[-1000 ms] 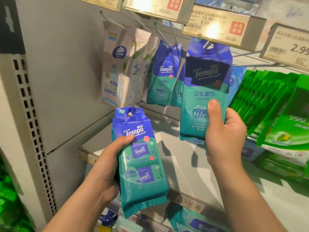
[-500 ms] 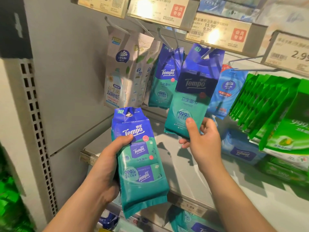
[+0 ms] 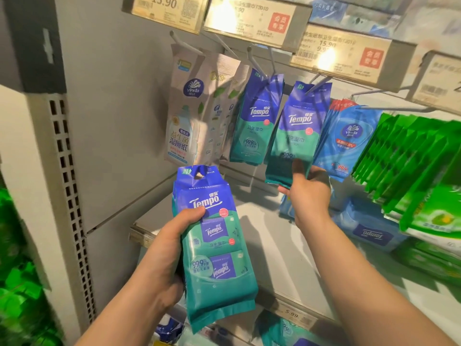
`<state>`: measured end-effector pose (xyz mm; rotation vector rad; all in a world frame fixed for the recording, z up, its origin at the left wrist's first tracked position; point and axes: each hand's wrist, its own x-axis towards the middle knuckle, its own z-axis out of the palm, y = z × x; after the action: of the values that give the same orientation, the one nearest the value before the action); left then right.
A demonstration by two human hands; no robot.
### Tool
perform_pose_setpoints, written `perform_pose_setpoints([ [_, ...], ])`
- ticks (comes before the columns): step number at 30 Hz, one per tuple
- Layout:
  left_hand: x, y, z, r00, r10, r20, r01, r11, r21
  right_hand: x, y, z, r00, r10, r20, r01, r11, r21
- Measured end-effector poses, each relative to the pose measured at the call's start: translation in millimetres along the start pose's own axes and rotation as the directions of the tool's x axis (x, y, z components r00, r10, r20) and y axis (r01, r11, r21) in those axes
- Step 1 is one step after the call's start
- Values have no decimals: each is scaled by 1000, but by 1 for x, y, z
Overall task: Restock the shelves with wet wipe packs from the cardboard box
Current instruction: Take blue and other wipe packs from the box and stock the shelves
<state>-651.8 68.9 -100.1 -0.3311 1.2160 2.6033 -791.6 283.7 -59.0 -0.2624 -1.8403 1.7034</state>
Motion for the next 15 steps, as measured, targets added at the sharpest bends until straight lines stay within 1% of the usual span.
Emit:
perform_pose_setpoints([
  [4,-1,-1,-1,1000,-4,-6,4,1000,14,9,3,9,998,50,-25,-48,997,64],
  [6,-2,-2,-2,1000,-12,-6,12,1000,20,14,4,12,995,94,-38,-91,994,59],
  [8,-2,-4,-3,1000,-12,-9,12,1000,28,16,5,13,993,116,-32,-112,987,114],
  [10,-2,-5,-4,1000,-10,-9,10,999,35,18,8,12,991,130,-33,-126,986,108],
  [15,0,-7,-7,1000,-14,6,14,1000,25,16,17,3,958,279,64,-285,946,151],
])
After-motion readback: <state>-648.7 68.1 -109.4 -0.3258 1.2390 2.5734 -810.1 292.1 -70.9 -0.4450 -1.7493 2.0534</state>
